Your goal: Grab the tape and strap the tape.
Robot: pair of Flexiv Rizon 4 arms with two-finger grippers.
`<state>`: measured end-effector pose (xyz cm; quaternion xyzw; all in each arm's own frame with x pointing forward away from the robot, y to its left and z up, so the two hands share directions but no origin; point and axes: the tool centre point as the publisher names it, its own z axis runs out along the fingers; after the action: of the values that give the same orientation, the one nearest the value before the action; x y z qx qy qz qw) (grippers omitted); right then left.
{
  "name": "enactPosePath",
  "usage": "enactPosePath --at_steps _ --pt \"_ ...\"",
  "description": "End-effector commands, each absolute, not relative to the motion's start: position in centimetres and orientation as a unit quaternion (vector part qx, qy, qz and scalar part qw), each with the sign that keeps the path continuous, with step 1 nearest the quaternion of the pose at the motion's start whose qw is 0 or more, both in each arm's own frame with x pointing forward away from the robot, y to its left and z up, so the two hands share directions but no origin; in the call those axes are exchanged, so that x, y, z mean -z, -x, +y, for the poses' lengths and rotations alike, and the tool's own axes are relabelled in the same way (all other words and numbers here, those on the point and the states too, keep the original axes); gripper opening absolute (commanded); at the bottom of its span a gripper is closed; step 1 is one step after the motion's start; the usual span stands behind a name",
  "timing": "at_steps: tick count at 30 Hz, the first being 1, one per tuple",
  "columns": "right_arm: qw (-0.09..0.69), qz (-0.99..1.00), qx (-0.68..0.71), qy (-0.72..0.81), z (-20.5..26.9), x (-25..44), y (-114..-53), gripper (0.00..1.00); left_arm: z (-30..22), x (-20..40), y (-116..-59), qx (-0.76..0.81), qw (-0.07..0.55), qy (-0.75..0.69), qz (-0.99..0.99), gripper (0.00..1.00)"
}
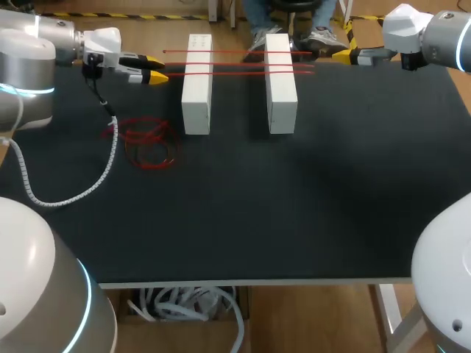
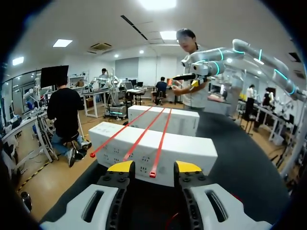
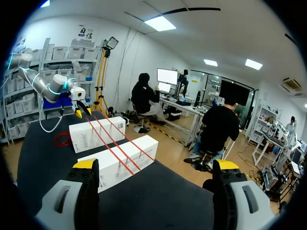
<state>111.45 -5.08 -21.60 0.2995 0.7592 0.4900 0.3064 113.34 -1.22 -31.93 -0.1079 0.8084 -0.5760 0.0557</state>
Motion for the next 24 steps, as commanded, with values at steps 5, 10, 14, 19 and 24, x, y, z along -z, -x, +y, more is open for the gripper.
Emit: enactPosePath --at_steps 5,10,14,19,24 --pt "0.304 0.761 -0.490 -0.299 -5.12 21.63 -111.63 1.00 -1.36 32.84 -113.25 0.579 0.046 0.109 0.806 0.36" --pt "0.304 0.761 -0.490 -0.299 -5.12 21.63 -111.63 1.00 -1.33 33.10 -113.15 0.576 0.042 0.109 0.809 0.35" --pt "0.304 0.761 -0.490 -0.299 -5.12 21.63 -111.63 1.00 -1.33 33.14 -113.10 0.576 0.041 0.108 0.809 0.25" --pt "0.304 0.761 -0.490 -0.299 -5.12 21.63 -111.63 1.00 -1.42 33.28 -113.02 0.575 0.039 0.110 0.809 0.08" --pt "0.304 0.761 -0.490 -0.299 -5.12 21.63 -111.63 1.00 -1.53 33.30 -112.92 0.574 0.037 0.106 0.811 0.13"
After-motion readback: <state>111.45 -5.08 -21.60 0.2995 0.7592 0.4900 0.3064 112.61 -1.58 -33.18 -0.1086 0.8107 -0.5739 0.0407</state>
